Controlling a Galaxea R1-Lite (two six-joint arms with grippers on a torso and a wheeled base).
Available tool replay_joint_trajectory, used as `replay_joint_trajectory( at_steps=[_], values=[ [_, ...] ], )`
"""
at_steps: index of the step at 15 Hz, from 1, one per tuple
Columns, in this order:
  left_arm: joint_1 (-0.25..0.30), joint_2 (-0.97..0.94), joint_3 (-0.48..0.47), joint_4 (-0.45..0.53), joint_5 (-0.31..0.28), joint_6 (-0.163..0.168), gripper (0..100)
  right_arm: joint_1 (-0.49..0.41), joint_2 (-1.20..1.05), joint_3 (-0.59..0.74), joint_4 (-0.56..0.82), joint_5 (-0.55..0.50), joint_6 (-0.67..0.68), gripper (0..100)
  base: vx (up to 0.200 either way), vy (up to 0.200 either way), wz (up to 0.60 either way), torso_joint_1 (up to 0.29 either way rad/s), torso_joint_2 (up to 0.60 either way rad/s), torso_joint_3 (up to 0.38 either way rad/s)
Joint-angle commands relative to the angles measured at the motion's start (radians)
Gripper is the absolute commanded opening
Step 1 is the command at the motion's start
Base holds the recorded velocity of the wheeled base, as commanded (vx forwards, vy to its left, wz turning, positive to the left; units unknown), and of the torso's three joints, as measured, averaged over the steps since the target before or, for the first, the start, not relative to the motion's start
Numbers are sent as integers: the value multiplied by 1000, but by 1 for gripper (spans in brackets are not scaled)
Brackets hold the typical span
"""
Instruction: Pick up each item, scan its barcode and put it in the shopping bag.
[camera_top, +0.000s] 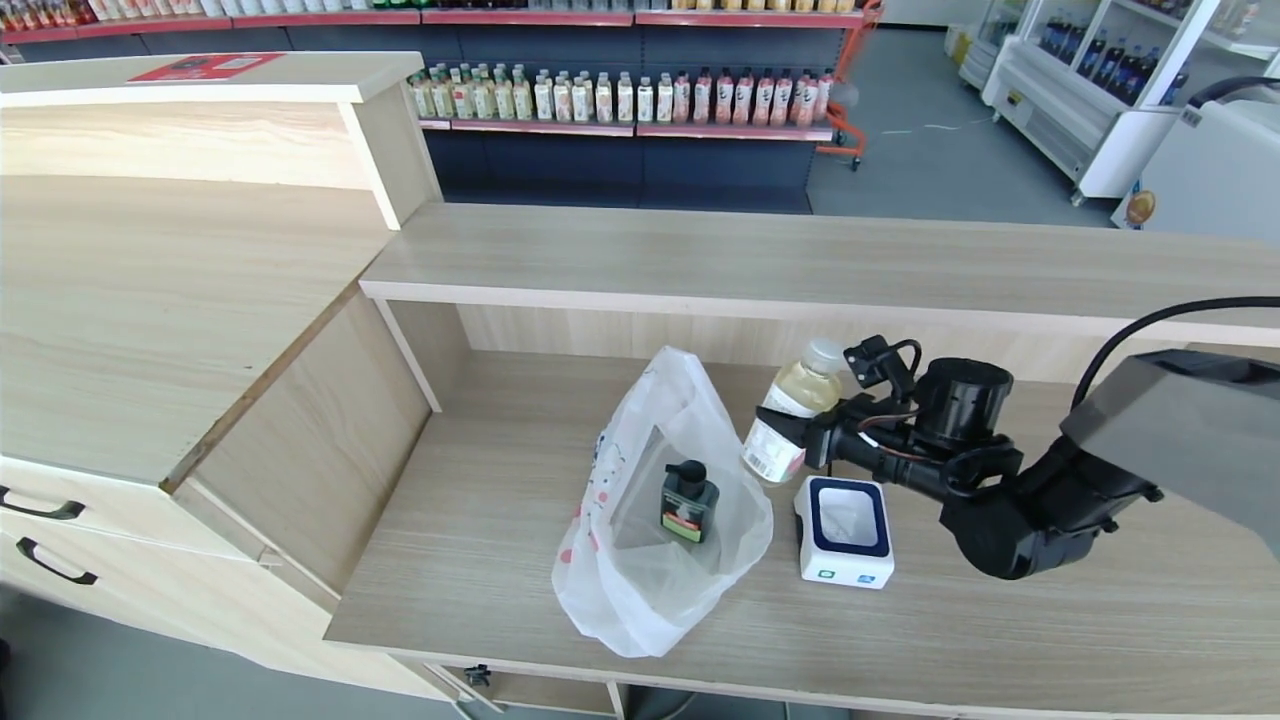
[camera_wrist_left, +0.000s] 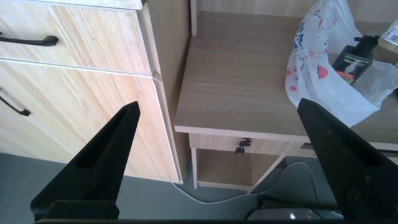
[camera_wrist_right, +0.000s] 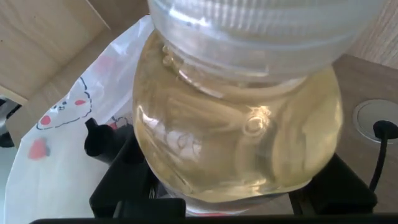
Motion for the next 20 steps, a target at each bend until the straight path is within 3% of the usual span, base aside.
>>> replay_joint_trajectory(
  at_steps=[1,11,20],
  values=[
    [0,0,0,0,0,0,100,22,75,-54,-2,7,1,0,0,0,0,0,0,0],
    [0,0,0,0,0,0,100,133,283,-396,93,6,-9,0,0,0,0,0,0,0],
    [0,0,0,0,0,0,100,137,363,-455,102,7,-144,0,0,0,0,0,0,0]
  ],
)
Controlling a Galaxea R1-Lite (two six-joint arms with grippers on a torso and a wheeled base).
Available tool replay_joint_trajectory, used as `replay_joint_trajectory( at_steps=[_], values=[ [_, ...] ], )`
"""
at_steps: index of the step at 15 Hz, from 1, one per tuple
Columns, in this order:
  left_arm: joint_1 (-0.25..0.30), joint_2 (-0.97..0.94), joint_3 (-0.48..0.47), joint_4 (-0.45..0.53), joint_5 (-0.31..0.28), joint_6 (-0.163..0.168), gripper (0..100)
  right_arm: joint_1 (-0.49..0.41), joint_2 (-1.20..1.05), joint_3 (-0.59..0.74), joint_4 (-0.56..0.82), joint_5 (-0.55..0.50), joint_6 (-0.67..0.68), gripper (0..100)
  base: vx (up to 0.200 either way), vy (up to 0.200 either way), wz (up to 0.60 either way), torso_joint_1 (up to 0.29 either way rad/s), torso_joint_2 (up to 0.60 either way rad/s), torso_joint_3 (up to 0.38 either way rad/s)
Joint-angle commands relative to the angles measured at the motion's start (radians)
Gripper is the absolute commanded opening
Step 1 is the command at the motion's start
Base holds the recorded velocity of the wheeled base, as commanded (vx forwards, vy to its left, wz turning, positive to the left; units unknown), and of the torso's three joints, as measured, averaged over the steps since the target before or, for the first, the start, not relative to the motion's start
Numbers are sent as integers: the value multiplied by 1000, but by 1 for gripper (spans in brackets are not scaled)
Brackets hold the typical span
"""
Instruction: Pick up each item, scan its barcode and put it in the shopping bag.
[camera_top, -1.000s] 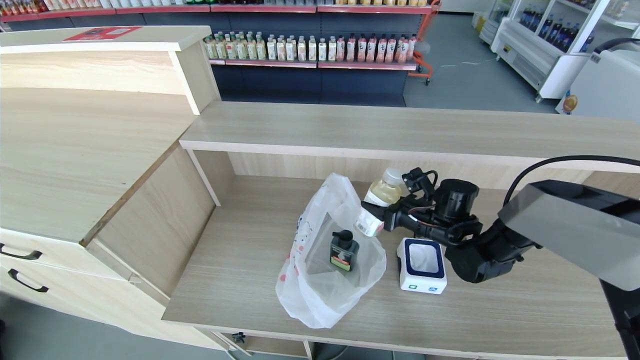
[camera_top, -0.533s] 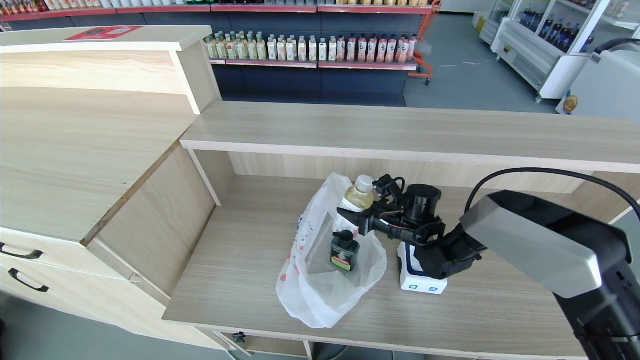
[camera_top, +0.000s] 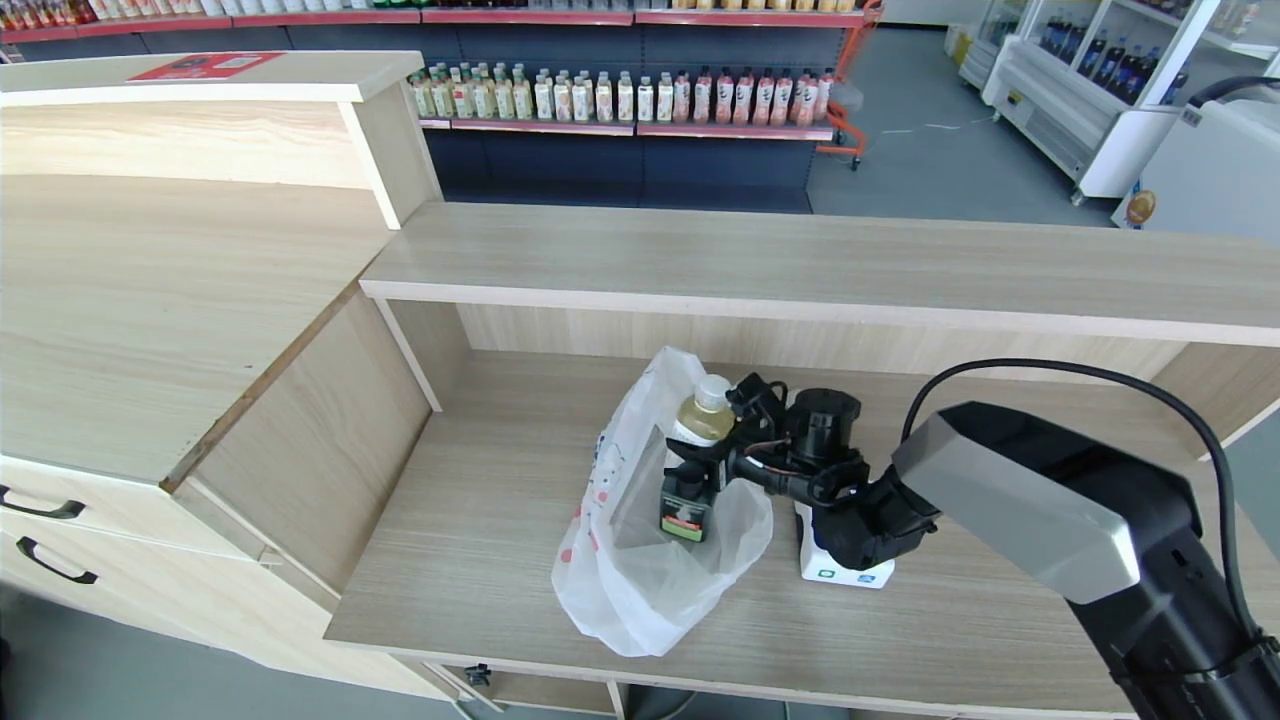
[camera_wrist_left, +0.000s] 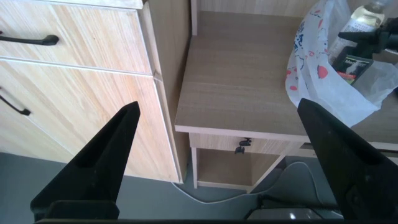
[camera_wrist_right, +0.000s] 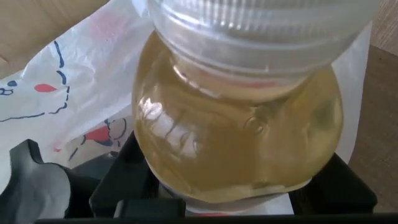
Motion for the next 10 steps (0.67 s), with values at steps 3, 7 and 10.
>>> replay_joint_trajectory(
  at_steps=[3,7,10],
  values=[
    [0,0,0,-1,0,0,100,-1,-3,-13,2,3,11,100,0,0,0,0,0,0],
    [0,0,0,-1,0,0,100,-8,-155,32,81,-4,258,100,0,0,0,0,0,0],
    [0,0,0,-1,0,0,100,-34,-304,160,120,1,373,100,0,0,0,0,0,0]
  ],
)
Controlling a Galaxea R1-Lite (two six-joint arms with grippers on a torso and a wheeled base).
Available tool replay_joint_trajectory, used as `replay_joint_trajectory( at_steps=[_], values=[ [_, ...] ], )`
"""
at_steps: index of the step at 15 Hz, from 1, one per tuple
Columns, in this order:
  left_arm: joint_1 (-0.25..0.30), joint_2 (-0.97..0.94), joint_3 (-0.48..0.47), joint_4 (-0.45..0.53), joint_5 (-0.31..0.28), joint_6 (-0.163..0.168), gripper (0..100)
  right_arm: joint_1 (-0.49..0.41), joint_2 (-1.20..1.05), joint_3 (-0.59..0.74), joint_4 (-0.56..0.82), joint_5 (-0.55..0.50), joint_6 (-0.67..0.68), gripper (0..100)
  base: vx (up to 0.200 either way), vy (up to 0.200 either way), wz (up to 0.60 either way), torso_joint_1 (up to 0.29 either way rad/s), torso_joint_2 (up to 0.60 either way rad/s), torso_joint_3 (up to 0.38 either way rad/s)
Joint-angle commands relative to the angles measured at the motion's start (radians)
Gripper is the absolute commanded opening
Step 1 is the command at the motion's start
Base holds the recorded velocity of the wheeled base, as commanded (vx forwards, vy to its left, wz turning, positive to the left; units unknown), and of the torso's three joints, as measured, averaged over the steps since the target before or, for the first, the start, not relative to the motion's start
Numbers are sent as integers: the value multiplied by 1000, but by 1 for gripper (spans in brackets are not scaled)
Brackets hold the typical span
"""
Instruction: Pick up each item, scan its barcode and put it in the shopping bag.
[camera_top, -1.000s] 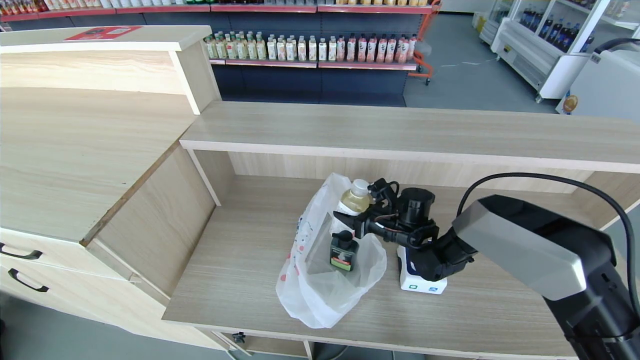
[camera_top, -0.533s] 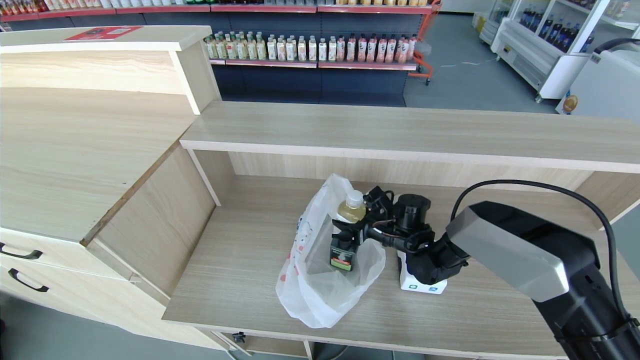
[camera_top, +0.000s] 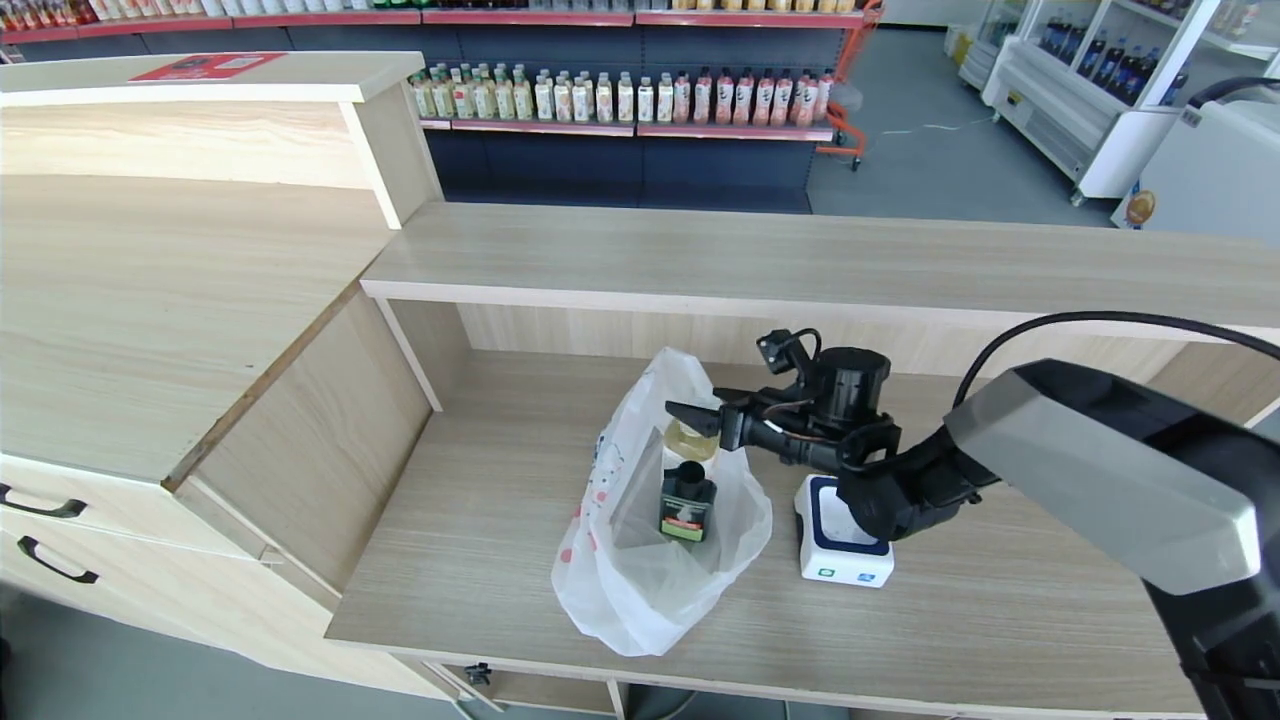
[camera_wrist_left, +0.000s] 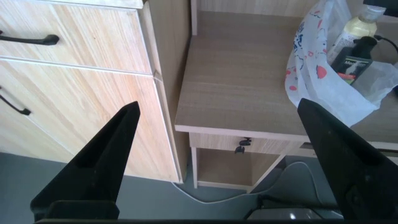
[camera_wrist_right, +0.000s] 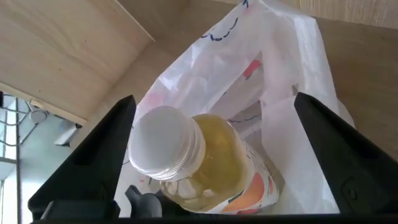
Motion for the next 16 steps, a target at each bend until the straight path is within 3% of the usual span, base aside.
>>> replay_joint_trajectory(
  at_steps=[1,4,6,9,11,13,14,16],
  values=[
    [0,0,0,0,0,0,100,-29,-189,147,40,2,39,100,0,0,0,0,0,0],
    [0,0,0,0,0,0,100,-65,-421,402,82,19,32,100,0,0,0,0,0,0],
    [0,0,0,0,0,0,100,-88,-698,629,137,32,34,100,0,0,0,0,0,0],
    [0,0,0,0,0,0,100,-125,-1139,882,355,-2,-4,100,0,0,0,0,0,0],
    [0,0,0,0,0,0,100,-161,-1369,978,571,-202,-155,100,0,0,0,0,0,0],
    [0,0,0,0,0,0,100,-171,-1583,1101,688,-462,-165,100,0,0,0,0,0,0],
    [0,0,0,0,0,0,100,-171,-1678,1149,705,-533,-165,100,0,0,0,0,0,0],
    [0,0,0,0,0,0,100,-217,-1892,1290,706,-538,-173,100,0,0,0,0,0,0]
  ],
)
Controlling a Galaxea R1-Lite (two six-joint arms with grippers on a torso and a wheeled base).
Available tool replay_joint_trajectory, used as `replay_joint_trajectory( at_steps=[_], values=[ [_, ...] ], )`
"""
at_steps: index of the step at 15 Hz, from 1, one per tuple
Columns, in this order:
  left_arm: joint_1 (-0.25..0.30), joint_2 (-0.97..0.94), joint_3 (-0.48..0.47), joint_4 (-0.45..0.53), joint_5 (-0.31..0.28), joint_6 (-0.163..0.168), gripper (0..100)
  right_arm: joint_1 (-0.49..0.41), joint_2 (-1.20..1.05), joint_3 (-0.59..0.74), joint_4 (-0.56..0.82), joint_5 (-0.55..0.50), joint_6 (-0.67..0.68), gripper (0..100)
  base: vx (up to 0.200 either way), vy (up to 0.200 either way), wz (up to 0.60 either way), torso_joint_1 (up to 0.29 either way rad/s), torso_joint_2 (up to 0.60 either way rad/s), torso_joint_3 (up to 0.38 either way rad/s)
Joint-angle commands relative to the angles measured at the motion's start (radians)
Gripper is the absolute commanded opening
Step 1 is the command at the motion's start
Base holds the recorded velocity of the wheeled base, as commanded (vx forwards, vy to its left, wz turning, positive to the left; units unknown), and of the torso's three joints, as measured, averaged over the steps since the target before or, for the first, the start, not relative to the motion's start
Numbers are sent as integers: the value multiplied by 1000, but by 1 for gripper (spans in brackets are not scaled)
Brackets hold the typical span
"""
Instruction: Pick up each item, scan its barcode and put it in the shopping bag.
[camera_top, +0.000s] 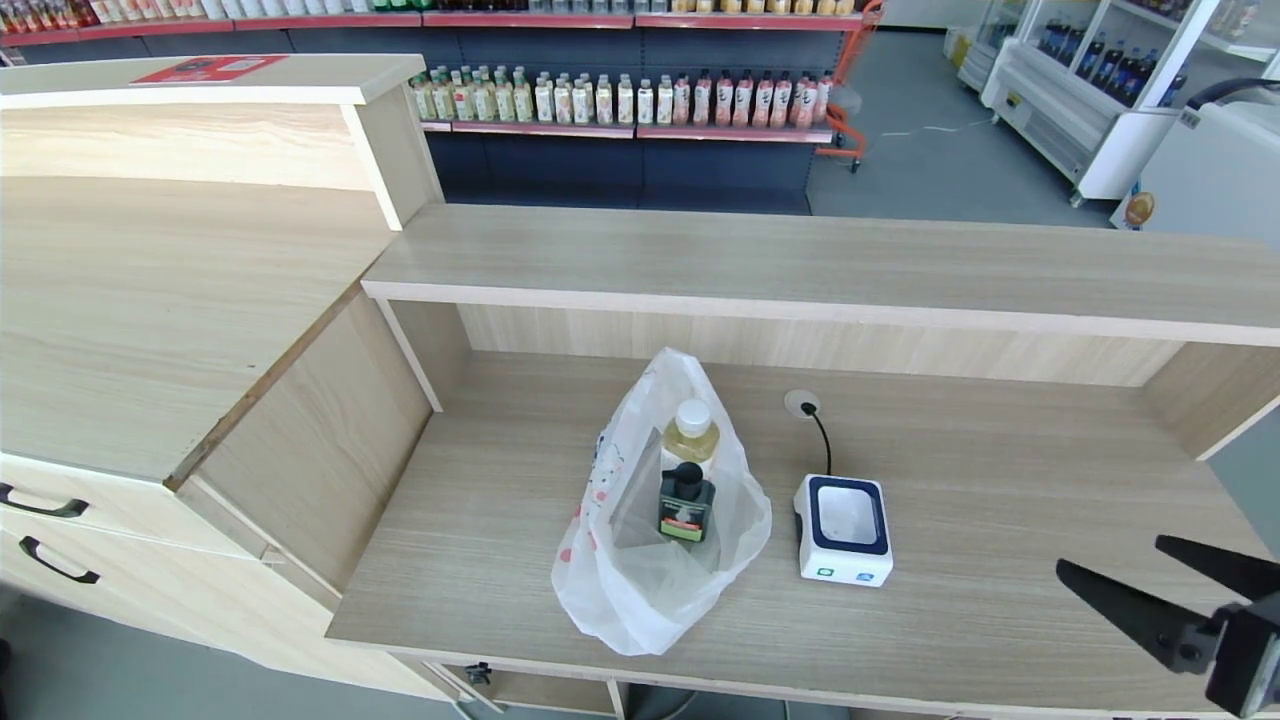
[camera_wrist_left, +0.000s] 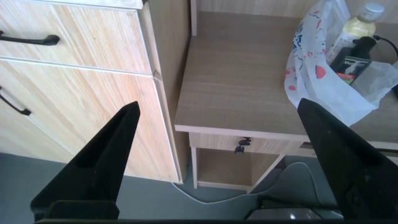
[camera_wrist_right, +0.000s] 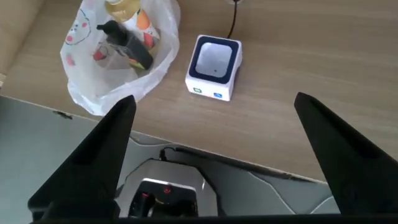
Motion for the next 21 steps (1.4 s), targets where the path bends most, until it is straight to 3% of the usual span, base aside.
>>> replay_joint_trajectory(
  at_steps=[1,5,6,14,15,21],
  values=[
    [0,0,0,0,0,-1,100,-99,-494,239,108,-112,-39,100,0,0,0,0,0,0],
    [0,0,0,0,0,-1,100,-208,-837,237,430,-77,-41,100,0,0,0,0,0,0],
    [0,0,0,0,0,-1,100,-239,-872,237,424,-77,-48,100,0,0,0,0,0,0],
    [0,0,0,0,0,-1,100,-239,-899,235,425,-73,-76,100,0,0,0,0,0,0],
    [0,0,0,0,0,-1,100,-239,-899,235,425,-71,-85,0,0,0,0,0,0,0],
    [0,0,0,0,0,-1,100,-239,-899,235,425,-73,-75,0,0,0,0,0,0,0]
  ],
)
